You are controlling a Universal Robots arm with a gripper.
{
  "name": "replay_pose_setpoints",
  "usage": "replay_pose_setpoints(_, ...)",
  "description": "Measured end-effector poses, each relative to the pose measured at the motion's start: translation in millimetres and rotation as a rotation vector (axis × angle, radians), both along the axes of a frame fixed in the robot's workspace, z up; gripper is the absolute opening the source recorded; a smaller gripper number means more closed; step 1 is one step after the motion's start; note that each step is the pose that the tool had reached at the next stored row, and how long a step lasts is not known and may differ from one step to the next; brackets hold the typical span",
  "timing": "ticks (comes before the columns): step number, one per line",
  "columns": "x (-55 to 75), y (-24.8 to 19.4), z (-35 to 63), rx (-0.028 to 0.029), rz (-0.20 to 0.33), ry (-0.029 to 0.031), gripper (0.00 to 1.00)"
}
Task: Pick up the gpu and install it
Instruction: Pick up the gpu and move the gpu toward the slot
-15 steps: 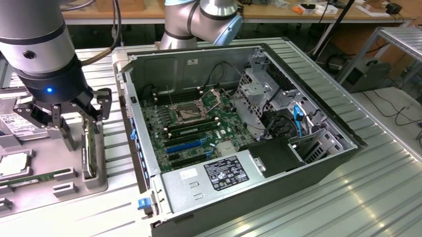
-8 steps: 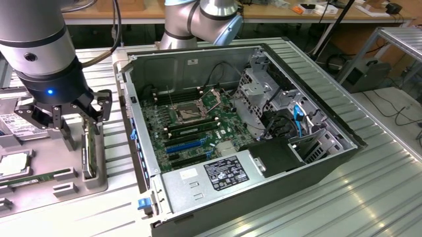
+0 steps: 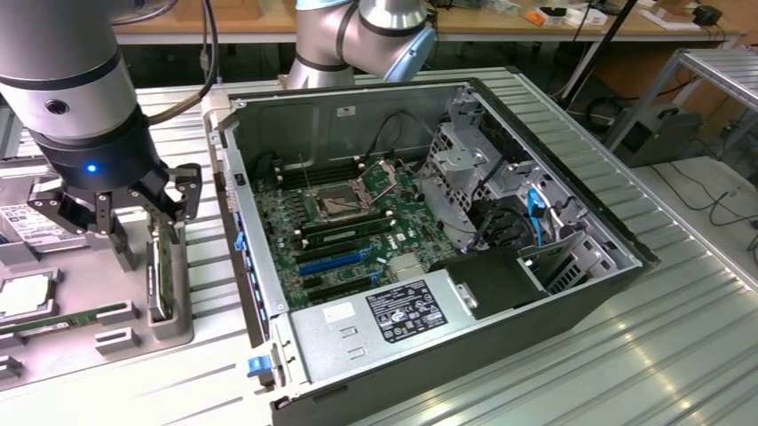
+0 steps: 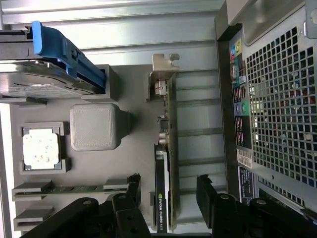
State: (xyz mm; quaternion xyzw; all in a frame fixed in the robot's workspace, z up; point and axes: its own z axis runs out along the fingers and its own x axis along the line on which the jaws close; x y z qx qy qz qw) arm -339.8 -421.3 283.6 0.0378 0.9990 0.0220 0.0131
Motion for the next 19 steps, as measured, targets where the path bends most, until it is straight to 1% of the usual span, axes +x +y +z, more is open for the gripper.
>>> replay_pose_setpoints(19, -0.7, -0.2, -9.7, -0.0001, 0.000, 0.0001, 0.57)
